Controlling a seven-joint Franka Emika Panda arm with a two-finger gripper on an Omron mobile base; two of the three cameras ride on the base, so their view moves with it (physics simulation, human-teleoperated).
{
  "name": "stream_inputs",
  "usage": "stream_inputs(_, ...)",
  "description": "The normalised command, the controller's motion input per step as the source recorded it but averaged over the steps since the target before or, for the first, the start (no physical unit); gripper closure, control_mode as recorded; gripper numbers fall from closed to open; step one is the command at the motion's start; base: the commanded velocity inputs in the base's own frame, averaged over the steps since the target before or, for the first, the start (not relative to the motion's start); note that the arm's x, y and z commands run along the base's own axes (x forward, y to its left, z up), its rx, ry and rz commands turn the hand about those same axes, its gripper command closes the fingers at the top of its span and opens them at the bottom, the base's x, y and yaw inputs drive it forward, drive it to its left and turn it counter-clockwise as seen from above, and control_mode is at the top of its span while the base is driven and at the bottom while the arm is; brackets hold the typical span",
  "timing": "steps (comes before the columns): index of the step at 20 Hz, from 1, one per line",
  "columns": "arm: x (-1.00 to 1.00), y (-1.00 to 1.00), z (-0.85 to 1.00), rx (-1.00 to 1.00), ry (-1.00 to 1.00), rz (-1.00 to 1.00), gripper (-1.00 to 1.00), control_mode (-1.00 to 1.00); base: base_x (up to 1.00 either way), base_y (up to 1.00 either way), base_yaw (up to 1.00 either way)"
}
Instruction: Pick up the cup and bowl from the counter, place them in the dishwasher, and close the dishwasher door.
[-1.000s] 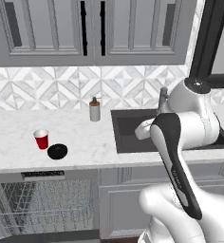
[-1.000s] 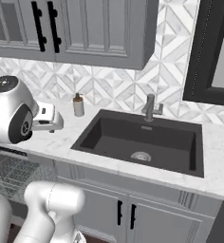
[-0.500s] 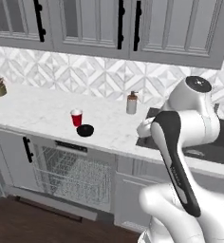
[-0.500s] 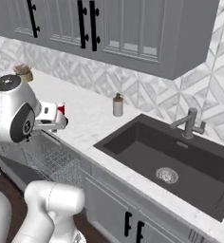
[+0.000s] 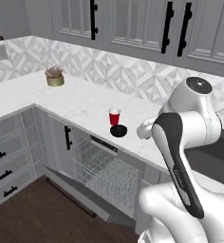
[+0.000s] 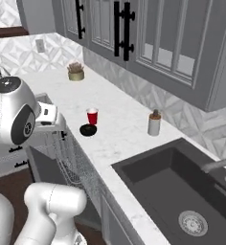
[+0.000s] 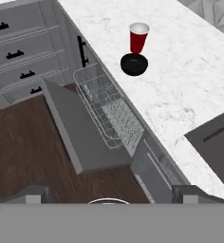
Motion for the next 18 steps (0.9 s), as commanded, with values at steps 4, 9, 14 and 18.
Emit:
stream_inputs(4, 0.0, 0.0, 0.0, 0.0, 0.0, 0.0, -1.0, 1.0, 0.49, -0.12, 0.46)
stream_inputs(9, 0.0, 0.0, 0.0, 0.0, 0.0, 0.0, -1.0, 1.0, 0.4, -0.3, 0.35)
stream_inputs(14, 0.0, 0.0, 0.0, 0.0, 0.0, 0.0, -1.0, 1.0, 0.43, -0.5, 0.3)
stream_inputs(18, 0.0, 0.0, 0.0, 0.0, 0.0, 0.0, -1.0, 1.0, 0.3, -0.5, 0.3)
